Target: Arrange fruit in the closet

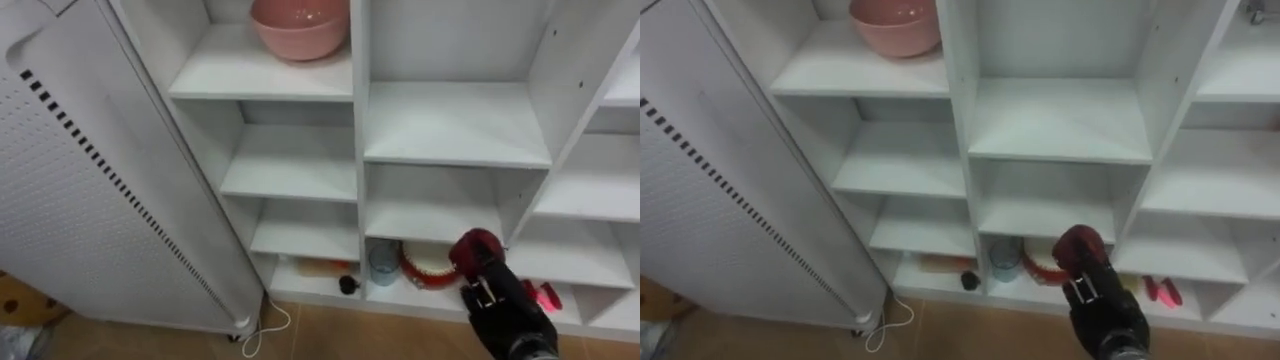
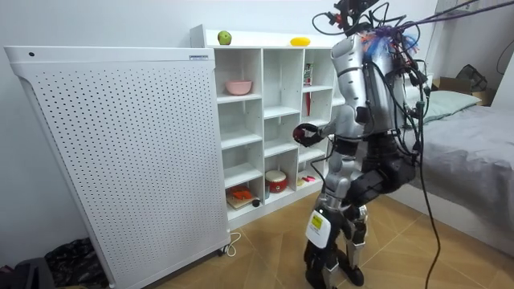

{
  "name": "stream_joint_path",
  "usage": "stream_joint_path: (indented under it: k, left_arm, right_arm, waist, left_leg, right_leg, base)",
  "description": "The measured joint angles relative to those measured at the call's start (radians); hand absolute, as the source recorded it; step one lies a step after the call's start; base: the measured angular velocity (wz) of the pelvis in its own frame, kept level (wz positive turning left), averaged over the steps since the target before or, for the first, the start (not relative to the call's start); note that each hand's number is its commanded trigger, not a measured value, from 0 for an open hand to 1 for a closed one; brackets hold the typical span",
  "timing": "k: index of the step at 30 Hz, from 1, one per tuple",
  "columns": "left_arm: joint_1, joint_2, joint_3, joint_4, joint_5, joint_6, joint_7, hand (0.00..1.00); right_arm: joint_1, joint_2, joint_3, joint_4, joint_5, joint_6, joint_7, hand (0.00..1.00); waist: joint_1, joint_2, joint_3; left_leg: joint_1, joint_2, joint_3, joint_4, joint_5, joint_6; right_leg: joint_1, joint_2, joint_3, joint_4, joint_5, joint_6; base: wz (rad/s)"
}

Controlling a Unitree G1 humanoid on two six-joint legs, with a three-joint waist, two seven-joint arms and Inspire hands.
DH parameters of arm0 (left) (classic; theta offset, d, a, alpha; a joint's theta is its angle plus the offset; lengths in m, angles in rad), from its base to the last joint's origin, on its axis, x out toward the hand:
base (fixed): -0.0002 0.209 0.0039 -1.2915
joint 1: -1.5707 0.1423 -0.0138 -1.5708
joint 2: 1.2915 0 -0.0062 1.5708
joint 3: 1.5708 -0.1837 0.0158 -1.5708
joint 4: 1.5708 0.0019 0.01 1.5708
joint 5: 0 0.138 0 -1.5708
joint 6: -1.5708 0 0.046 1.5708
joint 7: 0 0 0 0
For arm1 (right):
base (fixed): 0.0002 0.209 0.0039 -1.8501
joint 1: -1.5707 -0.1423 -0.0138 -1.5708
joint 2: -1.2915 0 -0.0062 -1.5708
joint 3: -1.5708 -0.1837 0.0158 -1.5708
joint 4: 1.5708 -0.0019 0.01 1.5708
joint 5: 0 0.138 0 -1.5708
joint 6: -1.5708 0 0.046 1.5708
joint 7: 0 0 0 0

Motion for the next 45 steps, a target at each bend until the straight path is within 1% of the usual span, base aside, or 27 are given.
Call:
stream_joint_path:
  k: [2,3,4,5,9,11,14,16,18,21,22,24,28,33,35,36,38,39,41,45]
  left_arm:
    - [0.0,0.002,0.002,-0.007,-0.002,-0.002,0.004,0.0]
    - [0.0,0.002,0.001,-0.007,-0.002,-0.003,0.004,0.0]
    - [0.0,0.002,0.0,-0.008,-0.003,-0.004,0.003,0.0]
    - [0.0,0.003,0.001,-0.015,-0.003,-0.004,0.003,0.0]
    - [0.004,0.005,0.0,-0.047,-0.002,-0.005,0.004,0.0]
    - [0.013,0.007,-0.001,-0.07,-0.002,-0.016,0.01,0.0]
    - [0.031,0.012,0.0,-0.081,-0.002,-0.018,0.028,0.0]
    - [0.041,0.014,0.0,-0.085,-0.001,-0.021,0.028,0.0]
    - [0.043,0.016,0.0,-0.086,-0.001,-0.022,0.028,0.0]
    - [0.05,0.021,0.0,-0.108,-0.003,-0.022,0.028,0.0]
    - [0.052,0.025,0.001,-0.12,-0.008,-0.022,0.029,0.0]
    - [0.055,0.033,0.0,-0.123,-0.025,-0.03,0.029,0.0]
    - [0.061,0.062,0.0,-0.123,-0.038,-0.034,0.034,0.0]
    - [0.075,0.078,0.001,-0.123,-0.038,-0.034,0.046,0.0]
    - [0.086,0.084,0.002,-0.128,-0.036,-0.033,0.048,0.0]
    - [0.094,0.085,0.002,-0.135,-0.036,-0.033,0.051,0.0]
    - [0.129,0.088,0.001,-0.165,-0.035,-0.035,0.062,0.0]
    - [0.133,0.088,0.001,-0.165,-0.033,-0.035,0.065,0.0]
    - [0.138,0.088,0.002,-0.164,-0.027,-0.032,0.069,0.0]
    - [0.138,0.088,0.002,-0.165,-0.017,-0.036,0.07,0.0]
  right_arm:
    - [-0.033,-0.014,-0.017,0.03,0.02,-0.002,0.002,1.0]
    - [-0.044,-0.017,-0.022,0.043,0.025,-0.001,0.003,1.0]
    - [-0.063,-0.024,-0.032,0.067,0.036,0.001,0.005,1.0]
    - [-0.076,-0.032,-0.038,0.074,0.047,0.003,0.005,1.0]
    - [-0.11,-0.048,-0.052,0.073,0.085,0.003,0.005,1.0]
    - [-0.128,-0.068,-0.053,0.073,0.119,0.002,0.005,1.0]
    - [-0.14,-0.091,-0.054,0.073,0.124,0.002,0.005,1.0]
    - [-0.141,-0.094,-0.077,0.073,0.124,0.001,0.005,1.0]
    - [-0.141,-0.099,-0.098,0.074,0.124,-0.001,0.004,1.0]
    - [-0.147,-0.117,-0.11,0.075,0.13,0.0,0.002,1.0]
    - [-0.154,-0.125,-0.111,0.076,0.132,0.001,0.001,1.0]
    - [-0.172,-0.13,-0.124,0.076,0.135,0.002,0.0,1.0]
    - [-0.196,-0.167,-0.13,0.078,0.141,0.001,-0.012,1.0]
    - [-0.237,-0.173,-0.131,0.078,0.14,0.001,-0.02,1.0]
    - [-0.239,-0.178,-0.131,0.078,0.131,0.001,-0.023,1.0]
    - [-0.239,-0.179,-0.131,0.078,0.131,0.002,-0.027,1.0]
    - [-0.24,-0.191,-0.13,0.078,0.13,0.001,-0.052,1.0]
    - [-0.24,-0.194,-0.13,0.078,0.129,0.001,-0.057,0.0]
    - [-0.242,-0.209,-0.13,0.078,0.121,-0.003,-0.078,0.0]
    - [-0.258,-0.21,-0.13,0.078,0.12,-0.009,-0.093,0.0]
  waist:
    - [0.017,0.002,-0.0005]
    - [0.017,0.006,0.0009]
    - [0.017,0.013,0.0001]
    - [0.019,0.016,-0.0001]
    - [0.034,0.015,-0.0008]
    - [0.045,0.015,-0.0009]
    - [0.05,0.015,-0.0011]
    - [0.055,0.015,-0.0012]
    - [0.06,0.015,-0.0012]
    - [0.07,0.014,-0.0014]
    - [0.072,0.014,-0.002]
    - [0.069,0.011,-0.0038]
    - [0.069,0.011,-0.0039]
    - [0.069,0.01,-0.0042]
    - [0.067,0.011,-0.0044]
    - [0.067,0.011,-0.0044]
    - [0.068,0.01,-0.0045]
    - [0.068,0.01,-0.0045]
    - [0.067,0.01,-0.0046]
    - [0.066,0.009,-0.0052]
  left_leg:
    - [-0.042,0.0,0.006,0.043,-0.008,-0.003]
    - [-0.052,0.001,0.009,0.057,-0.01,-0.002]
    - [-0.07,0.005,0.018,0.074,-0.019,-0.001]
    - [-0.089,0.01,0.027,0.09,-0.027,0.0]
    - [-0.151,0.013,0.028,0.132,-0.032,-0.002]
    - [-0.178,0.013,0.028,0.157,-0.037,-0.003]
    - [-0.198,0.014,0.026,0.187,-0.047,-0.003]
    - [-0.205,0.016,0.023,0.201,-0.052,-0.004]
    - [-0.21,0.017,0.022,0.205,-0.055,-0.008]
    - [-0.217,0.018,0.02,0.212,-0.057,-0.005]
    - [-0.223,0.018,0.02,0.214,-0.057,-0.004]
    - [-0.233,0.016,0.021,0.215,-0.054,0.002]
    - [-0.245,0.014,0.017,0.232,-0.057,0.008]
    - [-0.246,0.01,0.016,0.236,-0.058,0.011]
    - [-0.245,0.002,0.014,0.242,-0.06,0.013]
    - [-0.246,0.001,0.014,0.244,-0.06,0.014]
    - [-0.247,0.001,0.014,0.249,-0.063,0.017]
    - [-0.247,0.0,0.014,0.251,-0.063,0.018]
    - [-0.249,0.0,0.014,0.261,-0.066,0.021]
    - [-0.25,0.0,0.014,0.266,-0.066,0.021]
  right_leg:
    - [-0.041,-0.011,-0.002,0.049,-0.019,-0.006]
    - [-0.046,-0.016,-0.007,0.061,-0.026,-0.009]
    - [-0.06,-0.027,-0.017,0.084,-0.039,-0.011]
    - [-0.078,-0.031,-0.019,0.104,-0.05,-0.012]
    - [-0.135,-0.039,-0.022,0.146,-0.058,-0.02]
    - [-0.161,-0.043,-0.022,0.17,-0.062,-0.025]
    - [-0.177,-0.046,-0.023,0.193,-0.068,-0.029]
    - [-0.181,-0.046,-0.025,0.201,-0.071,-0.031]
    - [-0.183,-0.046,-0.028,0.201,-0.071,-0.031]
    - [-0.186,-0.046,-0.031,0.202,-0.071,-0.03]
    - [-0.189,-0.047,-0.032,0.202,-0.07,-0.028]
    - [-0.198,-0.05,-0.034,0.204,-0.068,-0.027]
    - [-0.199,-0.062,-0.051,0.216,-0.073,-0.025]
    - [-0.199,-0.068,-0.052,0.222,-0.077,-0.021]
    - [-0.199,-0.08,-0.054,0.236,-0.086,-0.021]
    - [-0.199,-0.08,-0.054,0.237,-0.087,-0.02]
    - [-0.199,-0.081,-0.053,0.241,-0.088,-0.019]
    - [-0.199,-0.082,-0.053,0.242,-0.089,-0.018]
    - [-0.199,-0.085,-0.053,0.252,-0.09,-0.017]
    - [-0.199,-0.085,-0.052,0.253,-0.09,-0.017]
  base:
    - [0.19]
    - [0.28]
    - [0.35]
    - [0.33]
    - [0.08]
    - [0.02]
    - [0.01]
    - [-0.02]
    - [0.0]
    - [0.0]
    - [0.0]
    - [0.02]
    - [0.09]
    - [0.02]
    - [0.12]
    - [0.06]
    - [0.0]
    - [0.0]
    - [0.0]
    - [-0.03]
